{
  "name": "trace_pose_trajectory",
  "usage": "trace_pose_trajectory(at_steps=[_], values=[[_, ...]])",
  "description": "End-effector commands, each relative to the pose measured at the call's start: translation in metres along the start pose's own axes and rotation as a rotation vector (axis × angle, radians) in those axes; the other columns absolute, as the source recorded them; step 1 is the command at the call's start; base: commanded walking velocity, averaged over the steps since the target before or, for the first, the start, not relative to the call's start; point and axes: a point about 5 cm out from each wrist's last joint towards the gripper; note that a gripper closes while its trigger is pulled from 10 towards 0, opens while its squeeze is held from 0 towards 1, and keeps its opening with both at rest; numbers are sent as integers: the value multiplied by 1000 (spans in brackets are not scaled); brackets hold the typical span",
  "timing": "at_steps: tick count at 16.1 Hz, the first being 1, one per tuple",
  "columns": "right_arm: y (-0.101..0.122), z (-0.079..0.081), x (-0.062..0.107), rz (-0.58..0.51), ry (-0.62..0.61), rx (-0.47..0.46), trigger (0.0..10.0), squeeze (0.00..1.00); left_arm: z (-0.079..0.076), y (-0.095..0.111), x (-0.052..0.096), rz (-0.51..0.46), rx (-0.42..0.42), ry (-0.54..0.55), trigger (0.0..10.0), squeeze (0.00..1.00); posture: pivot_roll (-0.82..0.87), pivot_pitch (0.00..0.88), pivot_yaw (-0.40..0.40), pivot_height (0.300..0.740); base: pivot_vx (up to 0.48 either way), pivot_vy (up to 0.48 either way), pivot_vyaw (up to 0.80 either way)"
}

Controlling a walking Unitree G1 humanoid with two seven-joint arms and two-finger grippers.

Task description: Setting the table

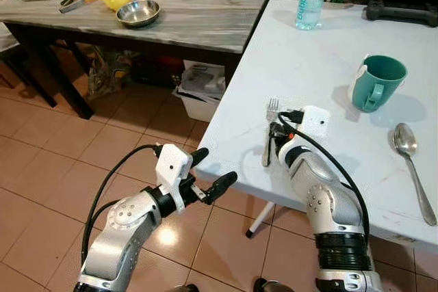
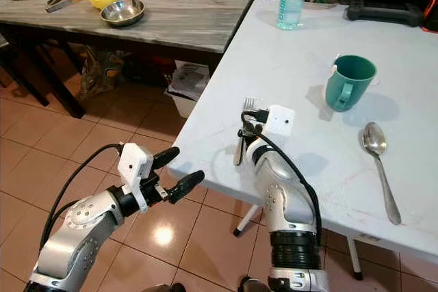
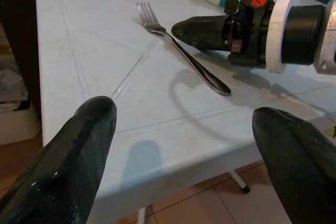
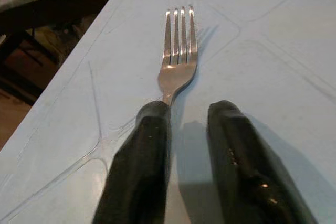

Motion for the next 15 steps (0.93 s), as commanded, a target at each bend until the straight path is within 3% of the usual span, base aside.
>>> trace_pose_trajectory(at_steps=[1, 3, 4, 8, 10, 13, 15], values=[[2, -6, 2, 12, -49, 33, 10000, 1000, 2, -2, 2, 20, -4, -3, 10000, 0, -28, 153, 90, 740, 0, 0, 0], [8, -3, 3, -6, -33, 53, 10000, 1000, 2, -1, 1, 19, -5, -3, 10000, 0, -30, 147, 92, 740, 0, 0, 0], [16, 6, 3, -30, 3, 73, 10000, 1000, 3, -1, -1, 18, -5, -6, 10000, 0, -34, 143, 93, 740, 0, 0, 0], [22, 20, 5, -67, 3, 212, 10000, 1000, 3, 0, -3, 12, 10, -14, 10000, 0, -36, 138, 91, 740, 0, 0, 0], [24, 27, 7, -80, 26, 228, 10000, 1000, 3, 0, -4, 8, 15, -11, 10000, 0, -37, 137, 90, 740, 0, 0, 0], [13, 40, 5, -52, 17, 283, 10000, 1000, 1, -2, -5, 11, 28, -17, 10000, 0, -38, 142, 88, 740, 0, 0, 0], [5, 41, 4, -32, -21, 275, 10000, 1000, -1, -3, -5, 16, 31, -25, 10000, 0, -39, 147, 88, 740, 0, 0, 0]])
Point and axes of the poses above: a point about 5 cm out from each wrist's last joint towards the gripper, its own x axis pointing back from the gripper into the wrist, its own y axis along the axis of the wrist's last joint, z = x × y, and after that the axes turned 4 degrees about -x, right-handed
